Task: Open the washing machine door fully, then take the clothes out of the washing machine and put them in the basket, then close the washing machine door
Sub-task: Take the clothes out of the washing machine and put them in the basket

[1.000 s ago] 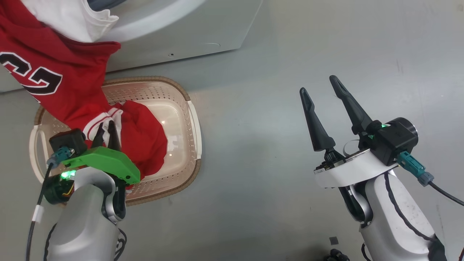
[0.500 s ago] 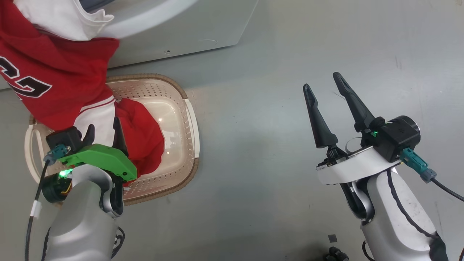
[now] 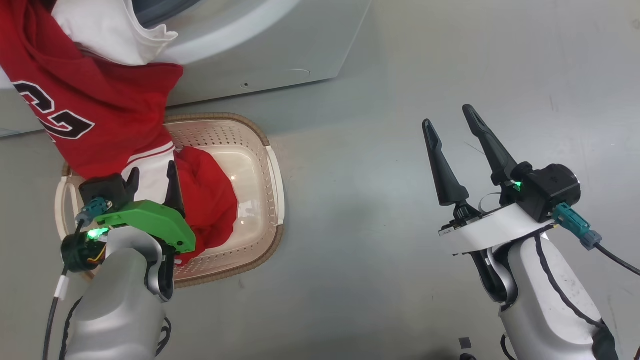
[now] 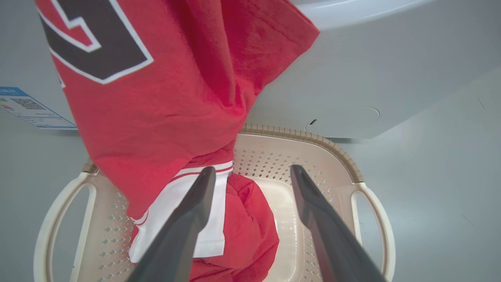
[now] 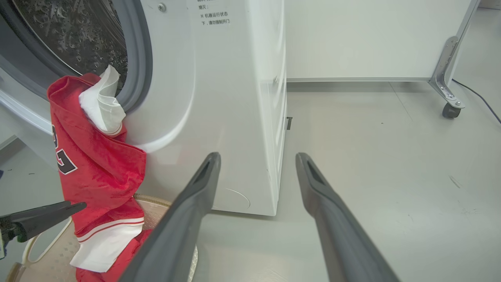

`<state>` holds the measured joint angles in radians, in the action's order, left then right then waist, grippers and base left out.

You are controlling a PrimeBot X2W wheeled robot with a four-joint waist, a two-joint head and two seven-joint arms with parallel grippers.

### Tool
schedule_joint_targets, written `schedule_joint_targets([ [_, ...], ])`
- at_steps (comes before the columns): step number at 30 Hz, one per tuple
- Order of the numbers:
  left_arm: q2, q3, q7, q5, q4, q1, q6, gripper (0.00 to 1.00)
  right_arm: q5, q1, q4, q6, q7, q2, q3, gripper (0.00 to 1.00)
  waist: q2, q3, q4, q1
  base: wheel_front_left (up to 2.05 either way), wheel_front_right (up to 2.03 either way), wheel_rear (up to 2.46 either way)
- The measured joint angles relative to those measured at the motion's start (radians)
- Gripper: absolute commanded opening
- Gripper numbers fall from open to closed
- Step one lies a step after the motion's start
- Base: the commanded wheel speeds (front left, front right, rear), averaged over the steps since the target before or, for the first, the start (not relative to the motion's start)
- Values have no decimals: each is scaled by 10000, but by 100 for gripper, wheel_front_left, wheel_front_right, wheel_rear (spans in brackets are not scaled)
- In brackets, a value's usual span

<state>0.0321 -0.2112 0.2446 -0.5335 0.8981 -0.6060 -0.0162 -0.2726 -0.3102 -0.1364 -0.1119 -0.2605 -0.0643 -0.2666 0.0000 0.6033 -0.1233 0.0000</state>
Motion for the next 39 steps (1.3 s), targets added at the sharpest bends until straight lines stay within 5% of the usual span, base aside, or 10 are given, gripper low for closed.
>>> schedule_joint_targets([
  [9, 0, -67, 46, 305, -307, 4, 13, 100, -265, 52, -136, 0, 0, 17, 228, 100, 0, -459, 183, 0, 0, 0, 0],
  [18, -2, 280, 48, 915, -2059, 128, -54, 100, -291, 387, -380, 2, 0, 23, 470, 100, 0, -1110, 458, 0, 0, 0, 0],
  [39, 8, 267, 73, 2134, -4575, 2533, -330, 100, -146, 1172, -840, 17, 0, 42, 581, 100, 0, -2694, 913, 1, 0, 0, 0],
])
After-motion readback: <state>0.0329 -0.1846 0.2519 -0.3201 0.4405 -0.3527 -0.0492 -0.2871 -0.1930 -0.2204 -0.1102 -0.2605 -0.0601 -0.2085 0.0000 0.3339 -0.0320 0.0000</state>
